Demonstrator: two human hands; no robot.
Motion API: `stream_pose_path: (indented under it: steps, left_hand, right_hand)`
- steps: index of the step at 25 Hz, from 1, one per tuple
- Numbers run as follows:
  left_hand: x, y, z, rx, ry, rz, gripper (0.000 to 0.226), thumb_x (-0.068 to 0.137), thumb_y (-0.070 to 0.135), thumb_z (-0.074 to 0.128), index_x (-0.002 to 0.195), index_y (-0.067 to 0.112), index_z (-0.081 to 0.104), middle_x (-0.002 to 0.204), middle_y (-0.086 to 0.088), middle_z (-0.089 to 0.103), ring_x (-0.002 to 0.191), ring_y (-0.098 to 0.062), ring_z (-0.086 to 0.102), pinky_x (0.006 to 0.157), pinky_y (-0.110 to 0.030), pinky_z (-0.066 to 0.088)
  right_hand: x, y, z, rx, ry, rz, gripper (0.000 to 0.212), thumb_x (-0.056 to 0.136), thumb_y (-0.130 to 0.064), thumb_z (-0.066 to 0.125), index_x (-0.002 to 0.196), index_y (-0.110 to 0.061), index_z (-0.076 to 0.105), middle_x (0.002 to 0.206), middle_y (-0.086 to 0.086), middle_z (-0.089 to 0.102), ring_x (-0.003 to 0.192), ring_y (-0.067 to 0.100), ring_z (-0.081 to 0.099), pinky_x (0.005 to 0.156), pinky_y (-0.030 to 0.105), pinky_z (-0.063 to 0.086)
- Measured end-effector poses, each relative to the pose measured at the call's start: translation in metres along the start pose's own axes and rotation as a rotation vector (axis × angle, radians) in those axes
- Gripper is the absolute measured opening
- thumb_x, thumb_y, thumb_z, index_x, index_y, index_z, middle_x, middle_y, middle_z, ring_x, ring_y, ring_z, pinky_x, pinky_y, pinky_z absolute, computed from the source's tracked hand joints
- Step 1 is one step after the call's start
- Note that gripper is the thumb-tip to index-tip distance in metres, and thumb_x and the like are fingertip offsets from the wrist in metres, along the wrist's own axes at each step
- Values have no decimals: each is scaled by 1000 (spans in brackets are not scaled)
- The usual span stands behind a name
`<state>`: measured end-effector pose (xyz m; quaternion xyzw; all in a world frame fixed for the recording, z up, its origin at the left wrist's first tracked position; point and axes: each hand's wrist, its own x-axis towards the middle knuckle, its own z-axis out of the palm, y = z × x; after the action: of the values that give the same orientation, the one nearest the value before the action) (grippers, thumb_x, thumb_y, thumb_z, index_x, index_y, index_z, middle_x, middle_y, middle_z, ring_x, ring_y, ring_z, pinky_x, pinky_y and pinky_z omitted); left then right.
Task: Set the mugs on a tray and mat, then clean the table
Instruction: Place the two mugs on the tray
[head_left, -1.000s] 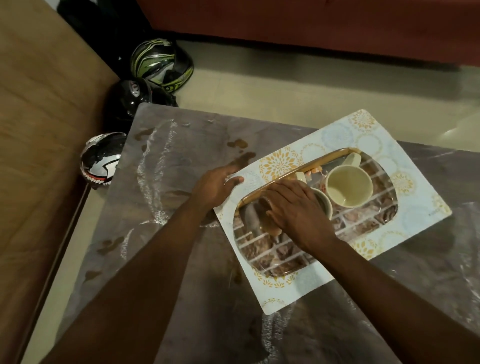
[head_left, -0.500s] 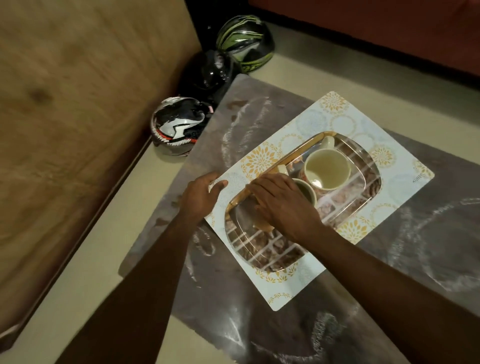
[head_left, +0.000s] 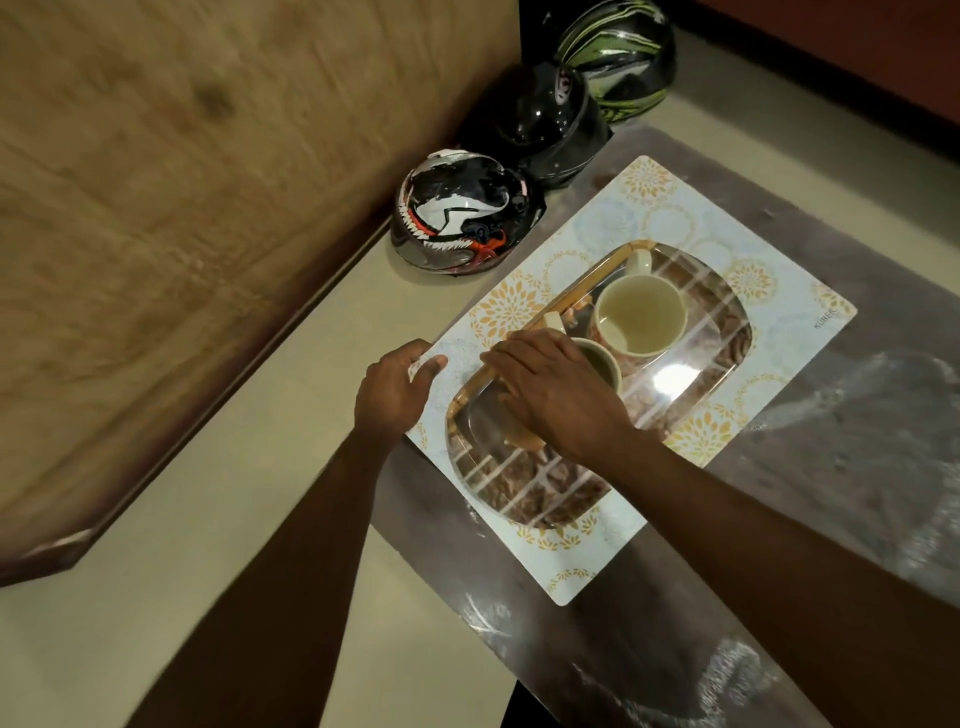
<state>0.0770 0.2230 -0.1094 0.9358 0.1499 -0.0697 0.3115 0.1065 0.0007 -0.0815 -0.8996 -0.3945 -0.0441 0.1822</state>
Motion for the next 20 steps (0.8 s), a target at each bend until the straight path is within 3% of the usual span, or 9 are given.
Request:
stream_pose_path:
  steps: [4, 8, 13, 16, 18, 20]
  left_hand:
    - [-7, 0, -3, -8, 5, -16, 32, 97, 42, 54, 105, 14, 68, 100, -3, 75, 88, -28, 68, 75, -34, 49]
    - [-17, -9, -3, -13, -15, -66, 33, 97, 44, 53, 102, 14, 67, 96, -3, 74, 82, -27, 68, 72, -34, 51]
    - [-20, -13, 0, 60, -86, -139, 39, 96, 44, 53, 100, 7, 63, 97, -11, 71, 86, -31, 65, 74, -30, 41]
    - [-23, -5, -4, 154, 111, -94, 40, 90, 40, 63, 114, 8, 59, 105, -15, 67, 98, -35, 62, 83, -41, 46]
    - [-22, 21, -10, 45, 269, -62, 36, 90, 29, 66, 118, 8, 58, 112, -16, 62, 103, -34, 60, 87, -43, 47]
    - [-22, 67, -11, -138, 329, -25, 29, 92, 25, 63, 117, 11, 58, 115, -14, 59, 101, -30, 60, 86, -42, 50]
  right_hand:
    - [-1, -5, 2, -38, 13, -5, 43, 78, -18, 74, 119, -10, 62, 117, 7, 65, 113, 26, 56, 102, 39, 33]
    - [-3, -12, 4, -76, -10, -29, 48, 73, -19, 79, 117, -10, 63, 113, 7, 66, 111, 26, 57, 102, 36, 25]
    - [-1, -18, 2, 15, 28, -23, 40, 78, -29, 74, 111, -7, 65, 108, 10, 67, 108, 30, 58, 100, 37, 26]
    - [-11, -21, -14, 87, 116, 47, 39, 85, -35, 65, 114, -9, 64, 113, 8, 66, 113, 29, 57, 101, 37, 28]
    - [-31, -18, -31, 131, 162, 113, 39, 90, -38, 56, 119, -11, 61, 120, 6, 63, 118, 26, 53, 103, 37, 28]
    - [-61, -7, -50, 176, 207, 202, 41, 91, -40, 54, 121, -12, 59, 123, 5, 61, 119, 24, 51, 103, 37, 30]
